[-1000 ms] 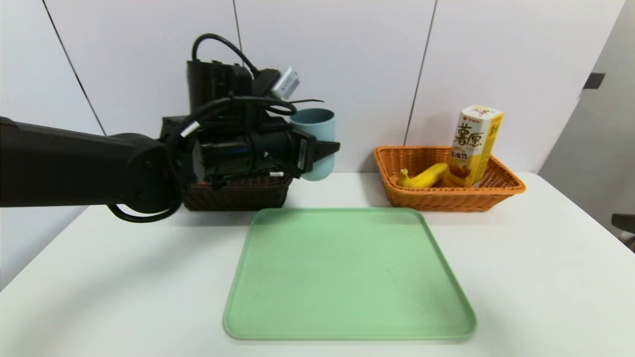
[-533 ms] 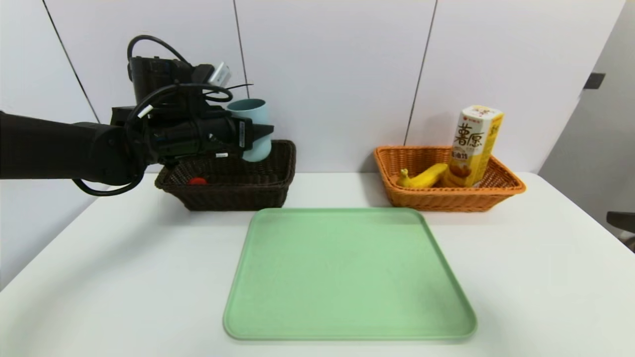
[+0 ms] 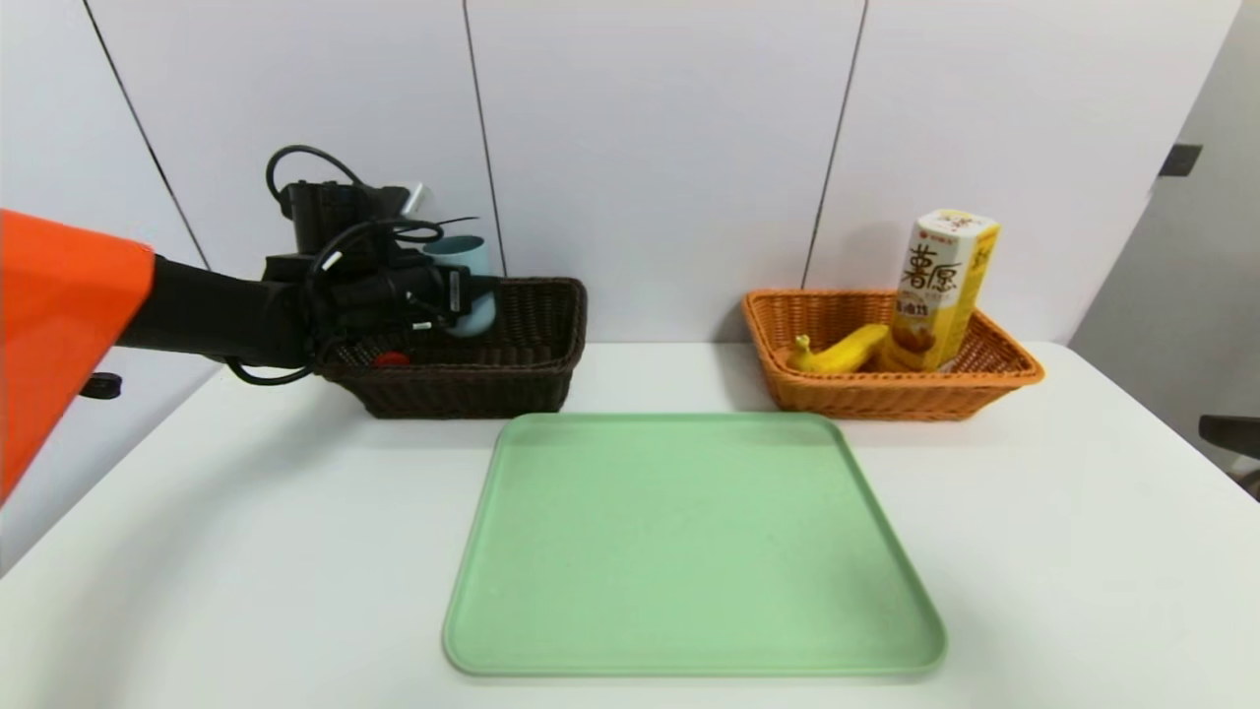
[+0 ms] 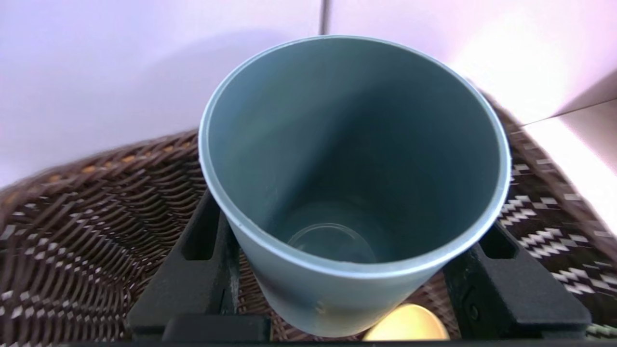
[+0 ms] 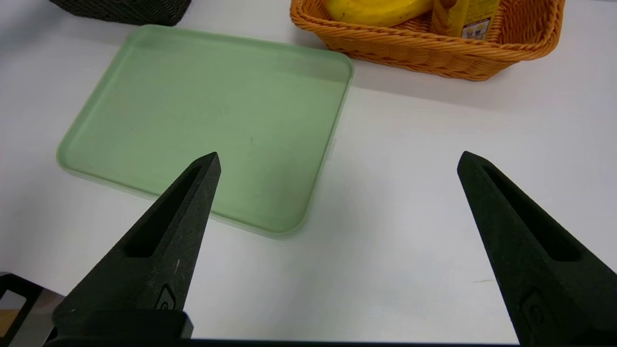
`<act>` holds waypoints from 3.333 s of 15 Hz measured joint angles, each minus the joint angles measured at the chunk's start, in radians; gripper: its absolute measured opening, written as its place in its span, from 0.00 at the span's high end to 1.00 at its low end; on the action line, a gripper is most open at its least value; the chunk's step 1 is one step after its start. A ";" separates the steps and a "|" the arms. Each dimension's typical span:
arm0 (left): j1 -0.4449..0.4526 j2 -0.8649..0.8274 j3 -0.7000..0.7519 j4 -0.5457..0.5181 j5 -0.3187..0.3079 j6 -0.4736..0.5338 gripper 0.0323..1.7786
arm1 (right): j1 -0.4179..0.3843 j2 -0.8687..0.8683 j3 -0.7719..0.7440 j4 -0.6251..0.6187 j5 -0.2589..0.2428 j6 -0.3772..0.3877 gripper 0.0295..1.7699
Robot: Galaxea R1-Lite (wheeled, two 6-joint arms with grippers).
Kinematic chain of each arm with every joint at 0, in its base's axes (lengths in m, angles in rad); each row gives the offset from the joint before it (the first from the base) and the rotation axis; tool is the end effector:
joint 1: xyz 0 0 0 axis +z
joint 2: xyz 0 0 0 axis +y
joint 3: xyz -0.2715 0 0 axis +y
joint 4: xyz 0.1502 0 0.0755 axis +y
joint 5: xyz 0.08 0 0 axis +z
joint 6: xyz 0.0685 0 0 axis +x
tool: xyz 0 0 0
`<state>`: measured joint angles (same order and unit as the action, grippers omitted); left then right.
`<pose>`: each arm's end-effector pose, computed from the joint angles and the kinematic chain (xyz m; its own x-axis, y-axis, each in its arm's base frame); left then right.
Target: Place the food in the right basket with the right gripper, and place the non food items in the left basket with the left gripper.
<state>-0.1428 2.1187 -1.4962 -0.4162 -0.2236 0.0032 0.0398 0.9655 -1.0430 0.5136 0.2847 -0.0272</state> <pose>0.4444 -0.0792 0.1754 0.9132 -0.3553 -0.1997 0.3542 0.9342 -0.0423 0.1207 0.0241 0.2486 0.8581 0.3153 -0.4054 -0.3039 0.9480 0.0939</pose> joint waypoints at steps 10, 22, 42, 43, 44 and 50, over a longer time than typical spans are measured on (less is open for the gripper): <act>0.008 0.095 -0.036 0.004 0.001 0.000 0.37 | -0.003 0.002 -0.001 -0.001 0.002 0.001 0.04; 0.020 -0.095 0.090 0.008 0.005 -0.014 0.11 | -0.002 0.001 -0.003 -0.001 0.001 0.003 0.04; 0.047 -1.205 0.725 0.507 0.300 -0.056 0.05 | -0.032 -0.307 0.137 0.010 -0.001 -0.016 0.04; 0.046 -1.242 0.746 0.508 0.300 -0.054 0.05 | -0.040 -0.331 0.143 0.013 -0.001 -0.020 0.04; 0.046 -1.277 0.766 0.508 0.301 -0.052 0.05 | -0.046 -0.352 0.150 0.014 -0.001 -0.022 0.04; 0.050 -1.454 0.946 0.505 0.279 0.029 0.05 | -0.085 -0.455 0.212 0.015 0.003 -0.048 0.04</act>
<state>-0.0928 0.6649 -0.5506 0.0885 0.0557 0.0317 -0.0451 0.5109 -0.8309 0.5287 0.2872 -0.0753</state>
